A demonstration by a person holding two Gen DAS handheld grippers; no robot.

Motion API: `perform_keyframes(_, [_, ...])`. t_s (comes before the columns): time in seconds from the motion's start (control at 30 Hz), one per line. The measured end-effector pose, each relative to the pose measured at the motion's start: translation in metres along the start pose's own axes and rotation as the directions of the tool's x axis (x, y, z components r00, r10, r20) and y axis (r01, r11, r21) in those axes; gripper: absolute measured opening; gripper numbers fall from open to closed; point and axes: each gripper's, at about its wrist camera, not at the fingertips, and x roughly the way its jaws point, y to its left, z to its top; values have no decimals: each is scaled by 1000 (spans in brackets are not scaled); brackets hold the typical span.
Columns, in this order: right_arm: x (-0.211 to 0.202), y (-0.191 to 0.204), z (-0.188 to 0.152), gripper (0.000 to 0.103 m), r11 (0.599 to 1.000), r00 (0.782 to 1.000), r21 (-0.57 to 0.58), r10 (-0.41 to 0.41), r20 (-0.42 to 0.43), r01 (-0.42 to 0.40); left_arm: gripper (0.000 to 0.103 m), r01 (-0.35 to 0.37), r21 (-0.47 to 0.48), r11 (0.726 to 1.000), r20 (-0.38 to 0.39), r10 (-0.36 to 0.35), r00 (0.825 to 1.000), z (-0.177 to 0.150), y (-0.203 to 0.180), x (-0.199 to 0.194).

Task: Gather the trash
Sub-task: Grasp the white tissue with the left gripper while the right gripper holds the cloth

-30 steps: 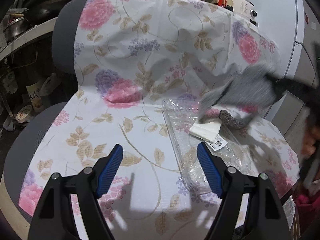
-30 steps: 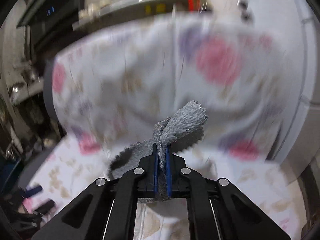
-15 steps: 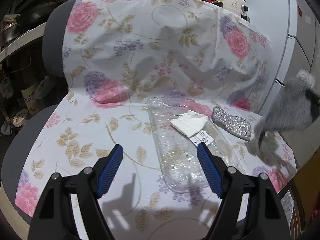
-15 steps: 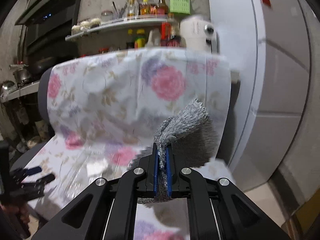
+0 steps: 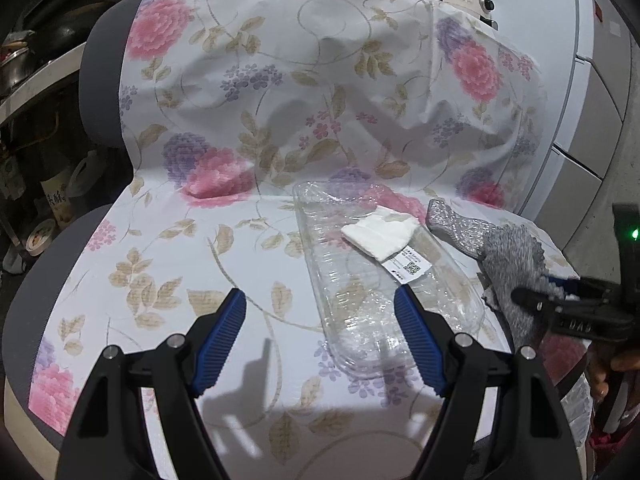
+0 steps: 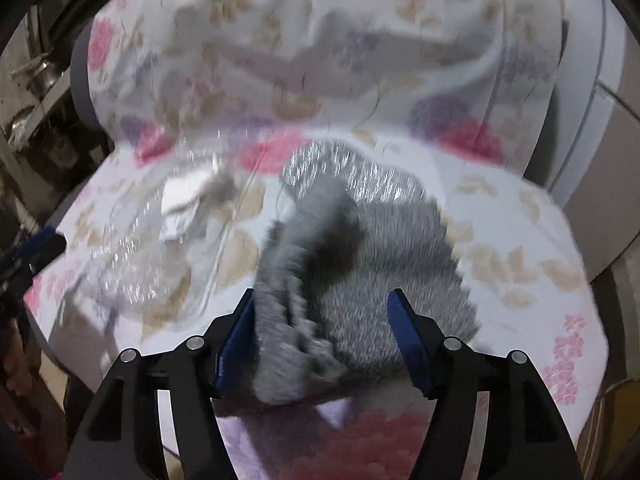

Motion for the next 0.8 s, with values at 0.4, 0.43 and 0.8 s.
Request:
perform_keyframes(0.4, [2,0,-11,34,995,996,48,88,29,-89,74,24,14,1000,-57,-23,998,-1,-10,22])
perform_keyframes(0.43, [-4,5,-11,29,997,996,25,68,57,-70,74,27,13,1000,-65,-26,998,0,-10,26])
perform_keyframes(0.8, [-68,-5,1,26,998,971,50,30,238,-43,54,86,107,990,-58,-81,995,38,-42,42])
